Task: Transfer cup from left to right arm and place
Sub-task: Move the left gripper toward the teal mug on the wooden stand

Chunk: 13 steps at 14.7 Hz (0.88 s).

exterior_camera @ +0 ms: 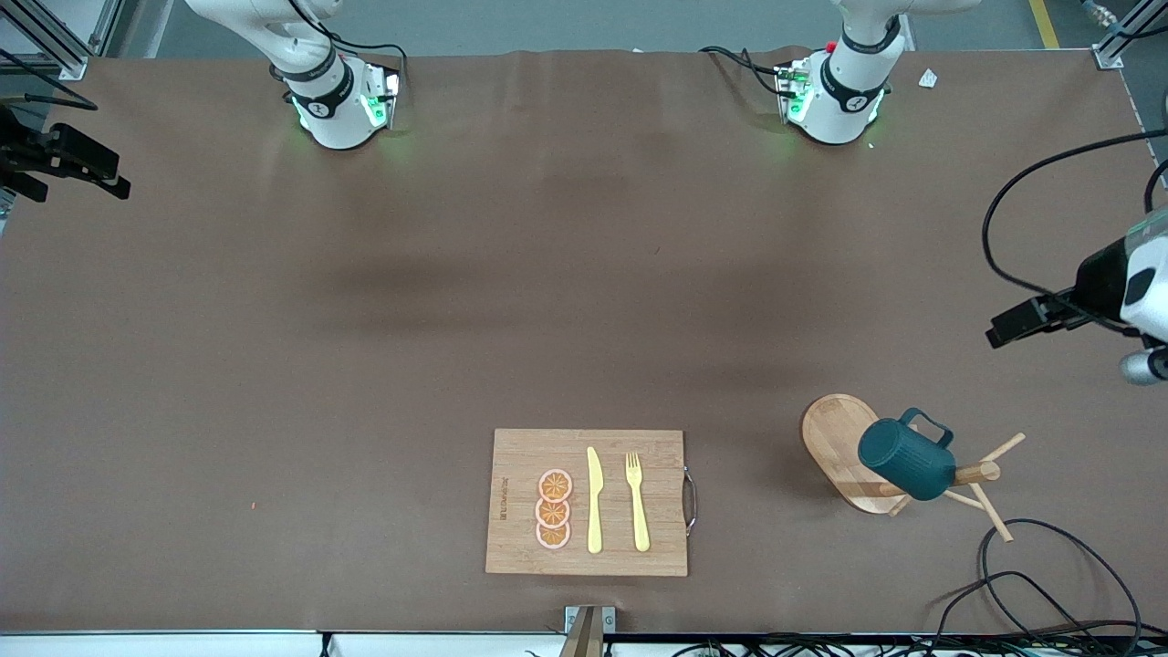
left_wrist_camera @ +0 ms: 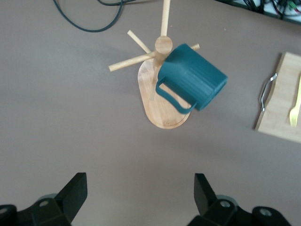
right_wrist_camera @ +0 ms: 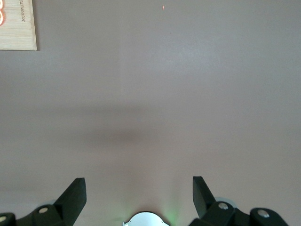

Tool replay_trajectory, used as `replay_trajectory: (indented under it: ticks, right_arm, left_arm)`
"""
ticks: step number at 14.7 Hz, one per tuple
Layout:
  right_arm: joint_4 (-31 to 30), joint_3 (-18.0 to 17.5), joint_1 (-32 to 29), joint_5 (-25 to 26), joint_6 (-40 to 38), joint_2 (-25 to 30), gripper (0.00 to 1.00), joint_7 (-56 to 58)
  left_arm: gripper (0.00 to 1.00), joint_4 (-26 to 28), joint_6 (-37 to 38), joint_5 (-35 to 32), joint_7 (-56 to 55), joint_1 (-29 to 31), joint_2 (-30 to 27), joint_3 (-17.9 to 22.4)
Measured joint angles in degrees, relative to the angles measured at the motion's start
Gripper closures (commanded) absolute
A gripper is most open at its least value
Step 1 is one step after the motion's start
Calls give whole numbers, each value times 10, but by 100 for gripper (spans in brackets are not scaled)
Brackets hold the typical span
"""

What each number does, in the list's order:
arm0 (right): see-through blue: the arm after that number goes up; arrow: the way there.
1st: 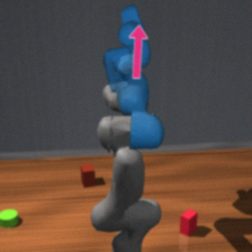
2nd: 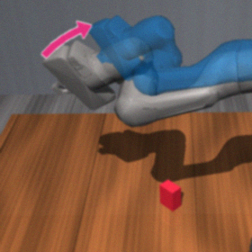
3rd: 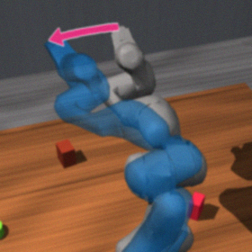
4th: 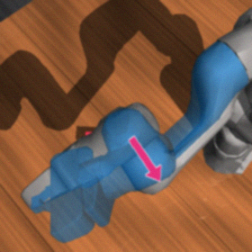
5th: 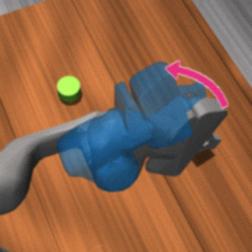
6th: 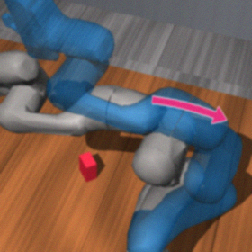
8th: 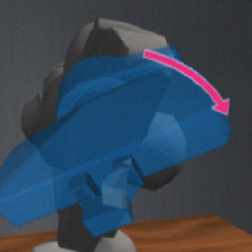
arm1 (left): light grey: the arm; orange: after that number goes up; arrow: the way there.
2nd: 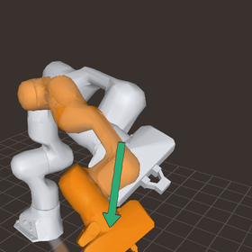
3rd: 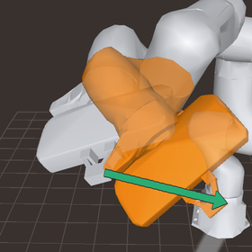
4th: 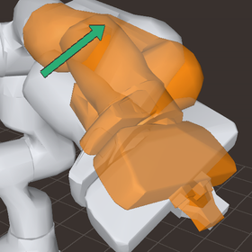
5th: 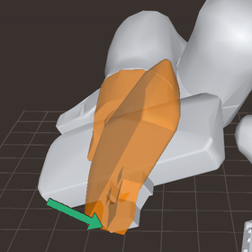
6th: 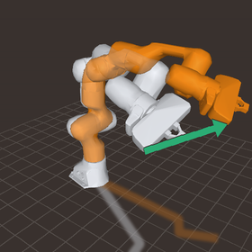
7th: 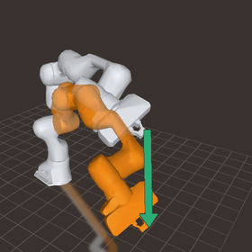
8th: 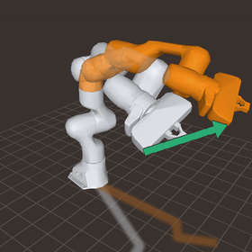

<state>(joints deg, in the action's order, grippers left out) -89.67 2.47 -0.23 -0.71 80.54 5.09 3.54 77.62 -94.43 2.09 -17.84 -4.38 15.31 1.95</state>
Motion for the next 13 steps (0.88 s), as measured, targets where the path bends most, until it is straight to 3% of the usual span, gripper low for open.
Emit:
replay_trajectory:
  ticks: [5, 13]
  right_arm:
    - [0, 0, 0, 0, 0, 0, 0, 0]
    - [0, 0, 0, 0, 0, 0, 0, 0]
  left_arm:
    - [0, -41, -18, 1, -82, -2, 41, -1]
    - [0, -52, -53, 1, -223, -6, 48, -3]
